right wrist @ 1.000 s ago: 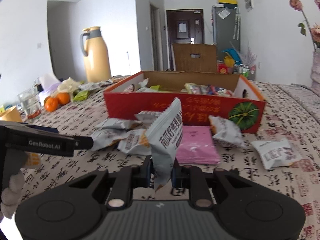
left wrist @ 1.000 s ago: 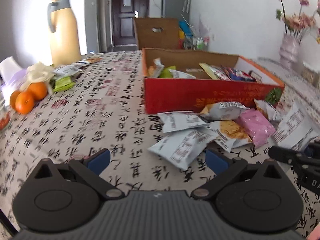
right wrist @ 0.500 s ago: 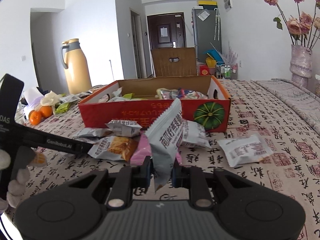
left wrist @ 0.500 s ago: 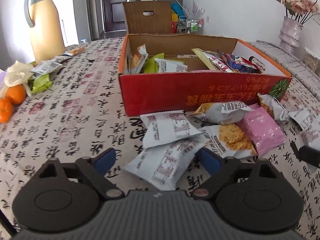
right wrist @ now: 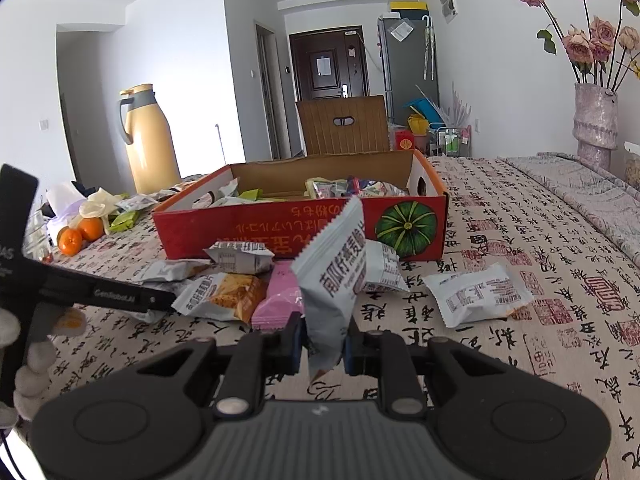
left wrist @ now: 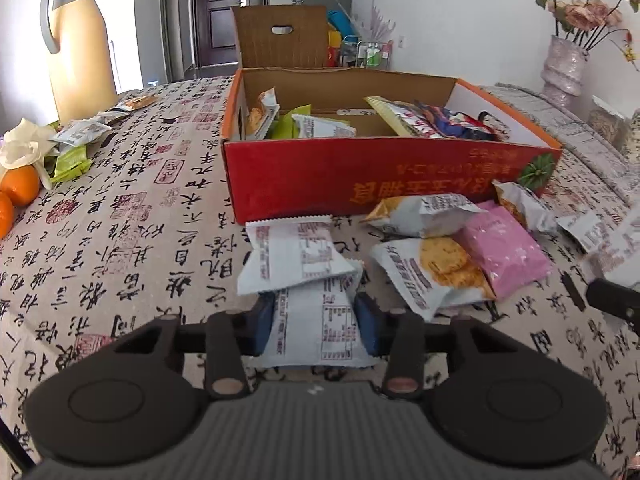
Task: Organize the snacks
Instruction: 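Grasp a white biscuit packet with the left tool while the right tool holds its packet, then carry both white packets over the box and open both tools inside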
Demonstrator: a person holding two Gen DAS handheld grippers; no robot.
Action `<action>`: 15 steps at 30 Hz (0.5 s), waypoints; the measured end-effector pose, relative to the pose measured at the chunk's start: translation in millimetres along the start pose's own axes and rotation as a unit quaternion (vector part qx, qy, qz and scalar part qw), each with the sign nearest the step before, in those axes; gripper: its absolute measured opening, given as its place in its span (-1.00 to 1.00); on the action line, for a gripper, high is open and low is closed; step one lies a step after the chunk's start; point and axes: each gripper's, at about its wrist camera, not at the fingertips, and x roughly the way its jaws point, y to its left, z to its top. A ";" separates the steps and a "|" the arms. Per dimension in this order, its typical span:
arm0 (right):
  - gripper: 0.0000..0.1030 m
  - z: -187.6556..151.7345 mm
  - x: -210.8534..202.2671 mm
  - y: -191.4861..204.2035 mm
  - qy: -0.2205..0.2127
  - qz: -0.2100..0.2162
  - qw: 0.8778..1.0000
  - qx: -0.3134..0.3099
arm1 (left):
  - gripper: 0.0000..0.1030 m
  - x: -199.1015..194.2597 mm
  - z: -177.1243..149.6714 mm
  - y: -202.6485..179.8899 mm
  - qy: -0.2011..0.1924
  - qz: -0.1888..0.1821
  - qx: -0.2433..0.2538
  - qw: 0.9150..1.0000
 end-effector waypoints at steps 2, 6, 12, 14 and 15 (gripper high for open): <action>-0.65 -0.6 -0.1 0.3 0.001 0.001 1.000 0.000 | -0.20 -6.3 -4.0 -1.7 -0.008 0.000 0.001 1.000; -0.64 -0.8 -0.5 0.2 0.000 0.001 1.000 0.000 | -0.20 -21.3 -9.4 -2.9 -0.027 -0.005 -0.004 1.000; -0.64 -0.7 -1.6 0.3 -0.002 0.001 1.000 0.000 | -0.20 -40.7 -16.3 -7.0 -0.042 -0.021 -0.003 0.999; -0.64 -0.1 -3.1 0.8 -0.003 0.001 1.000 -0.001 | -0.20 -48.7 -16.7 -8.6 -0.052 -0.028 -0.004 0.998; -0.64 0.3 -3.4 1.1 -0.004 0.001 1.000 -0.001 | -0.20 -53.2 -16.2 -10.2 -0.057 -0.033 -0.003 0.998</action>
